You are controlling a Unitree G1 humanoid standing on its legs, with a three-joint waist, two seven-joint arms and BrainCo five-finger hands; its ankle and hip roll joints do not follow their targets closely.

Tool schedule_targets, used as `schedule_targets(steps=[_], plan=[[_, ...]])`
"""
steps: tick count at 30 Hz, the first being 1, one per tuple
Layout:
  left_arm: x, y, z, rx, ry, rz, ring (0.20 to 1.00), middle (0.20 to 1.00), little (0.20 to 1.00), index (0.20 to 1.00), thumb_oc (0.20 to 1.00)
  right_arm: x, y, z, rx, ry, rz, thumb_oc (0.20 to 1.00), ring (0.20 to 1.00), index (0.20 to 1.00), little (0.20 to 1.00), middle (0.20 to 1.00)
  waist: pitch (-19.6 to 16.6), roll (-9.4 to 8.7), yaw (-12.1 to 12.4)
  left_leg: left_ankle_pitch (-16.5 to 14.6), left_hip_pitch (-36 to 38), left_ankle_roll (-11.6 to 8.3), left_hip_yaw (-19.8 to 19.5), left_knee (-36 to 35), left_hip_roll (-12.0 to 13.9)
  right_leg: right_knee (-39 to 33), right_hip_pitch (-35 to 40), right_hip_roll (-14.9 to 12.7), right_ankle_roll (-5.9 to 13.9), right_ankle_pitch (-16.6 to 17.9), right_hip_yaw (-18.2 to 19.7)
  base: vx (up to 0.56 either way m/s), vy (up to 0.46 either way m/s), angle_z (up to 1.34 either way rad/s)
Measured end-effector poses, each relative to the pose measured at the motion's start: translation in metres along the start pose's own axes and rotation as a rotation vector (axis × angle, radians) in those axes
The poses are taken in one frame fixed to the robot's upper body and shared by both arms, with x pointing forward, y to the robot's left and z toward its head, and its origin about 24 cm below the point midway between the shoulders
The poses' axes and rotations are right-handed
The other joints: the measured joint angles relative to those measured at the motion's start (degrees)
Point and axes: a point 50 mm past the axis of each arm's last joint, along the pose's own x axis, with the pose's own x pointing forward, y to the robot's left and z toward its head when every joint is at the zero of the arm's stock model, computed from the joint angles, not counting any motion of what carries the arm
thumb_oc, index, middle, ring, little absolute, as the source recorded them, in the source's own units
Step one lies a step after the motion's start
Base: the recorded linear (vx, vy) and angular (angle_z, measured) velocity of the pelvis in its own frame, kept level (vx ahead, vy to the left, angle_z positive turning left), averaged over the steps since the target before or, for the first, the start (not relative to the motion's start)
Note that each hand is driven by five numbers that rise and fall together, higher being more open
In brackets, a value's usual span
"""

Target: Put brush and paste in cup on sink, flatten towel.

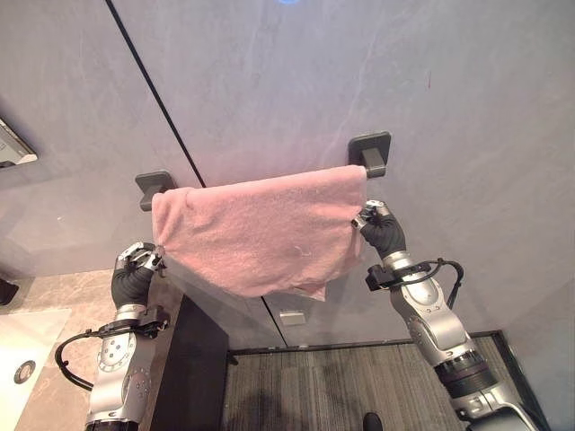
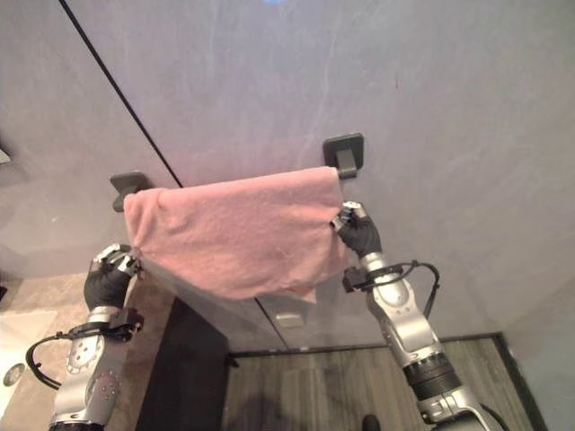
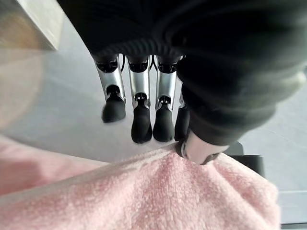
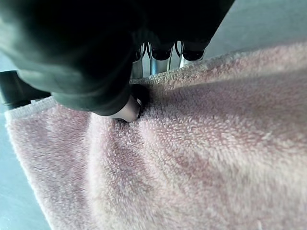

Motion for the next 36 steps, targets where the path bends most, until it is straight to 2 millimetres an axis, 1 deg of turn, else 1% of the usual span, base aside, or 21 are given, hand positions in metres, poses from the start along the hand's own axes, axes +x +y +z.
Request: schedule_targets(steps=[1, 2, 3, 4, 8, 11, 13, 14, 15, 16, 17, 20, 23, 24, 26, 27, 28, 29, 30, 33, 36], plan=[[0.0, 0.0, 0.0, 0.001, 0.001, 0.002, 1.0, 1.0, 1.0, 1.0, 1.0, 0.0, 0.0, 0.0, 0.0, 0.0, 0.0, 0.2, 0.2, 0.2, 0.2, 0.2, 0.0, 0.0, 0.0, 0.0, 0.0, 0.0, 0.0, 0.0, -0.01, 0.0, 0.0, -0.01, 0.0, 0.0, 0.0, 0.0, 0.0, 0.0], [0.0, 0.0, 0.0, 0.003, 0.001, 0.003, 1.0, 1.0, 1.0, 1.0, 1.0, 0.0, 0.0, 0.0, 0.0, 0.0, 0.0, 0.551, 0.551, 0.551, 0.551, 0.551, 0.0, 0.0, 0.0, 0.0, -0.01, 0.0, 0.02, 0.0, -0.02, 0.0, -0.01, -0.03, 0.0, 0.0, 0.01, 0.0, 0.0, 0.0], [0.0, 0.0, 0.0, 0.009, 0.002, 0.004, 1.0, 1.0, 1.0, 1.0, 1.0, 0.0, 0.0, 0.0, -0.001, 0.0, 0.0, 0.758, 0.758, 0.758, 0.758, 0.758, 0.0, 0.0, 0.0, 0.0, -0.01, 0.0, 0.01, 0.0, -0.02, 0.0, -0.01, -0.03, 0.01, 0.01, 0.01, 0.0, 0.0, 0.0], [0.0, 0.001, -0.001, 0.025, 0.004, 0.009, 1.0, 1.0, 1.0, 1.0, 1.0, 0.0, 0.0, 0.0, -0.001, 0.0, -0.001, 1.0, 1.0, 1.0, 1.0, 1.0, 0.0, 0.0, 0.0, 0.0, 0.0, 0.0, 0.01, 0.0, -0.02, 0.0, 0.0, -0.03, 0.01, 0.0, 0.0, 0.0, 0.0, 0.0], [0.0, 0.001, -0.002, 0.103, 0.019, 0.003, 1.0, 1.0, 1.0, 1.0, 1.0, -0.001, -0.003, 0.0, -0.028, 0.007, -0.001, 1.0, 1.0, 1.0, 1.0, 1.0, 0.01, -0.01, 0.01, 0.0, -0.02, 0.0, 0.01, 0.0, -0.01, 0.0, -0.01, -0.02, 0.02, 0.01, -0.01, -0.02, -0.006, 0.0], [-0.005, 0.006, -0.01, 0.147, 0.057, 0.008, 1.0, 1.0, 1.0, 1.0, 1.0, -0.003, -0.006, -0.003, -0.042, 0.024, -0.003, 1.0, 1.0, 1.0, 1.0, 1.0, 0.07, -0.11, -0.4, 0.01, -0.01, -0.01, 0.01, 0.0, 0.01, 0.01, -0.03, 0.02, 0.06, 0.04, 0.0, -0.05, -0.018, 0.0], [-0.009, 0.006, -0.023, 0.181, 0.113, -0.002, 1.0, 1.0, 1.0, 1.0, 1.0, -0.007, -0.013, -0.007, -0.081, 0.053, -0.011, 1.0, 1.0, 1.0, 1.0, 1.0, 0.08, -0.13, -0.44, 0.0, -0.01, 0.0, 0.0, 0.0, 0.0, 0.0, 0.02, 0.0, 0.07, 0.02, -0.01, -0.07, -0.037, 0.01], [-0.015, 0.01, -0.04, 0.194, 0.193, 0.004, 1.0, 1.0, 1.0, 1.0, 1.0, -0.011, -0.018, -0.011, -0.107, 0.08, -0.022, 1.0, 1.0, 1.0, 1.0, 1.0, 0.09, -0.15, -0.47, 0.0, 0.01, 0.0, 0.01, 0.0, 0.02, 0.0, 0.01, 0.01, 0.06, 0.02, 0.0, -0.06, -0.039, -0.02], [-0.017, 0.011, -0.045, 0.199, 0.22, 0.006, 1.0, 1.0, 1.0, 1.0, 1.0, -0.012, -0.019, -0.012, -0.11, 0.087, -0.026, 1.0, 1.0, 1.0, 1.0, 1.0, 0.18, -0.27, -0.57, 0.0, 0.0, 0.0, 0.03, 0.0, 0.04, 0.0, -0.03, 0.05, 0.05, 0.03, 0.02, -0.06, -0.039, -0.01], [-0.023, 0.013, -0.062, 0.201, 0.293, 0.013, 1.0, 1.0, 1.0, 1.0, 1.0, -0.017, -0.026, -0.019, -0.126, 0.12, -0.044, 1.0, 1.0, 1.0, 1.0, 1.0, 0.29, -0.52, -0.77, 0.01, 0.0, -0.01, -0.01, 0.0, 0.1, 0.0, -0.02, 0.1, 0.04, 0.05, 0.01, -0.04, -0.023, 0.0], [-0.027, 0.013, -0.07, 0.196, 0.333, 0.014, 1.0, 1.0, 1.0, 1.0, 1.0, -0.021, -0.03, -0.023, -0.131, 0.142, -0.059, 1.0, 1.0, 1.0, 1.0, 1.0, 0.34, -0.68, -0.76, 0.01, -0.03, -0.01, -0.02, 0.0, 0.1, 0.0, -0.03, 0.09, 0.04, 0.03, 0.0, -0.08, -0.043, 0.0], [-0.043, 0.01, -0.098, 0.249, 0.47, -0.028, 1.0, 1.0, 1.0, 1.0, 1.0, -0.049, -0.054, -0.05, -0.154, 0.272, -0.154, 1.0, 1.0, 1.0, 1.0, 1.0, 0.94, -2.0, -0.84, 0.06, -0.13, -0.06, -0.28, 0.0, 0.1, 0.0, 0.06, 0.08, 0.0, 0.03, -0.25, -0.09, -0.048, 0.03], [-0.057, 0.011, -0.118, 0.297, 0.565, -0.049, 1.0, 1.0, 1.0, 1.0, 1.0, -0.077, -0.066, -0.073, -0.21, 0.403, -0.192, 1.0, 1.0, 1.0, 1.0, 1.0, 1.35, -3.28, -1.74, 0.07, -1.03, -0.07, -0.42, 0.0, 0.1, 0.0, -0.53, 0.03, 0.08, 0.07, -0.4, -0.07, -0.052, 0.06], [-0.063, 0.009, -0.127, 0.308, 0.612, -0.062, 1.0, 1.0, 1.0, 1.0, 1.0, -0.094, -0.071, -0.085, -0.252, 0.479, -0.198, 1.0, 1.0, 1.0, 1.0, 1.0, 1.16, -3.58, -1.98, 0.09, -1.24, -0.1, -1.01, 0.0, 0.06, 0.0, -0.6, -0.11, 0.01, -0.09, -1.23, -0.02, -0.026, 0.19], [-0.076, 0.011, -0.142, 0.33, 0.691, -0.075, 1.0, 1.0, 1.0, 1.0, 1.0, -0.115, -0.078, -0.103, -0.276, 0.581, -0.218, 1.0, 1.0, 1.0, 1.0, 1.0, 0.91, -4.08, -2.88, 0.16, -1.72, -0.18, -1.66, 0.0, 0.12, 0.0, -0.85, -0.08, 0.03, -0.17, -1.53, -0.02, -0.034, 0.15], [-0.089, 0.013, -0.154, 0.334, 0.774, -0.076, 1.0, 1.0, 1.0, 1.0, 1.0, -0.131, -0.084, -0.118, -0.295, 0.688, -0.241, 1.0, 1.0, 1.0, 1.0, 1.0, 1.01, -4.41, -3.74, 0.17, -2.05, -0.19, -1.76, 0.0, 0.14, 0.0, -1.15, -0.05, 0.04, -0.22, -1.63, -0.02, -0.036, 0.05], [-0.096, 0.014, -0.16, 0.338, 0.809, -0.071, 1.0, 1.0, 1.0, 1.0, 1.0, -0.139, -0.087, -0.124, -0.302, 0.728, -0.251, 1.0, 1.0, 1.0, 1.0, 1.0, 1.08, -4.47, -3.83, 0.18, -2.07, -0.19, -1.73, 0.01, 0.16, 0.0, -1.16, -0.04, 0.04, -0.2, -1.63, -0.02, -0.04, 0.01], [-0.108, 0.015, -0.173, 0.377, 0.89, -0.076, 1.0, 1.0, 1.0, 1.0, 1.0, -0.157, -0.091, -0.137, -0.312, 0.828, -0.264, 1.0, 1.0, 1.0, 1.0, 1.0, 1.08, -4.59, -3.95, 0.18, -1.97, -0.19, -1.71, 0.01, 0.2, 0.0, -1.1, 0.01, 0.02, -0.08, -1.62, -0.01, -0.031, -0.01], [-0.116, 0.015, -0.18, 0.415, 0.938, -0.09, 1.0, 1.0, 1.0, 1.0, 1.0, -0.168, -0.092, -0.146, -0.316, 0.891, -0.269, 1.0, 1.0, 1.0, 1.0, 1.0, 1.02, -4.69, -3.94, 0.18, -1.94, -0.19, -1.68, 0.01, 0.24, 0.0, -1.08, 0.03, 0.02, -0.09, -1.62, -0.01, -0.042, -0.01], [-0.129, 0.014, -0.189, 0.426, 0.999, -0.065, 1.0, 1.0, 1.0, 1.0, 1.0, -0.193, -0.087, -0.16, -0.285, 1.01, -0.279, 1.0, 1.0, 1.0, 1.0, 1.0, 1.18, -4.83, -3.91, 0.17, -2.04, -0.19, -1.61, 0.01, 0.31, 0.0, -1.19, 0.11, 0.02, -0.11, -1.59, 0.0, -0.011, -0.01], [-0.13, 0.013, -0.188, 0.407, 0.981, -0.053, 1.0, 1.0, 1.0, 1.0, 1.0, -0.195, -0.081, -0.162, -0.233, 1.002, -0.297, 1.0, 1.0, 1.0, 1.0, 1.0, 1.12, -4.82, -3.83, 0.16, -1.9, -0.18, -1.62, 0.0, 0.33, 0.0, -1.02, 0.11, 0.01, -0.27, -1.56, 0.0, -0.012, 0.0]])
